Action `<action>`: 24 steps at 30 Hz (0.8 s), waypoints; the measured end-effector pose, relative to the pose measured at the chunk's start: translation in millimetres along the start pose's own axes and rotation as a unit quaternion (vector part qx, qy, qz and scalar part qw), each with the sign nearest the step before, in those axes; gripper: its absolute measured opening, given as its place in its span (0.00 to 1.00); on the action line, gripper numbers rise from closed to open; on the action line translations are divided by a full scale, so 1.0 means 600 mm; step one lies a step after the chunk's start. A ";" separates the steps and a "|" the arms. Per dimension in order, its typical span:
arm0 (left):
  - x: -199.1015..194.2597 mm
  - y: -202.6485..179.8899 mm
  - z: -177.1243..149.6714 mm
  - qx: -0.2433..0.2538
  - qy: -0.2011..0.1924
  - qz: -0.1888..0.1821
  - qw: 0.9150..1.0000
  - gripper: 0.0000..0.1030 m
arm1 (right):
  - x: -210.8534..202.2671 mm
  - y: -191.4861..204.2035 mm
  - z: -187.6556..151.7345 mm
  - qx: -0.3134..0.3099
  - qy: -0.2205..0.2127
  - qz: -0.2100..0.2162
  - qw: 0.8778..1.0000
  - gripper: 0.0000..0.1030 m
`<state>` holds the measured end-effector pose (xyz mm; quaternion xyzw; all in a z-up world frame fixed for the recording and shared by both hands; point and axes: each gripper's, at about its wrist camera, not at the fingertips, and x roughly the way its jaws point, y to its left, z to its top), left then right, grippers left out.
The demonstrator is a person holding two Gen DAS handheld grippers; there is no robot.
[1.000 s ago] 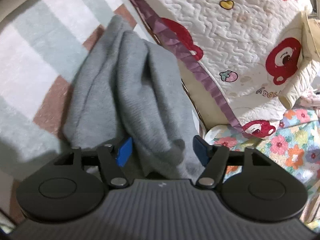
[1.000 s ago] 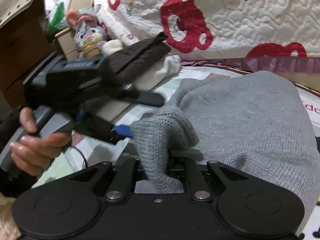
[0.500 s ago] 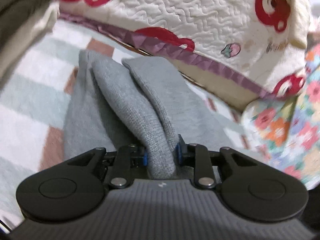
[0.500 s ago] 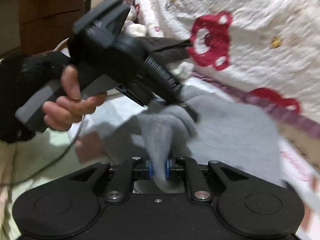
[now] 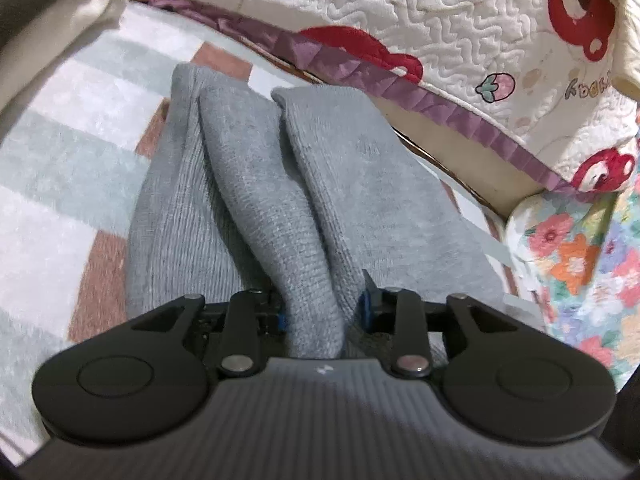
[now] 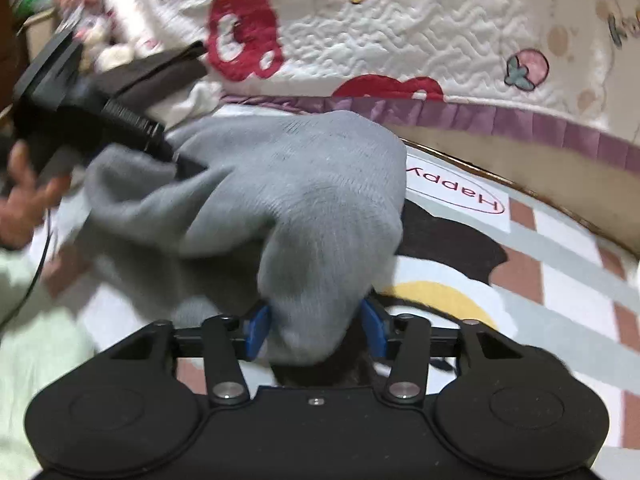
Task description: Fold clothes
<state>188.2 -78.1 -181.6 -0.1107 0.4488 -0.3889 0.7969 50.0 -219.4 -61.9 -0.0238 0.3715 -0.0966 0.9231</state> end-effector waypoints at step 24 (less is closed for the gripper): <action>-0.063 0.027 -0.006 0.099 -0.033 0.112 0.988 0.21 | 0.008 0.095 -0.039 -0.269 -0.018 -0.089 0.959 0.23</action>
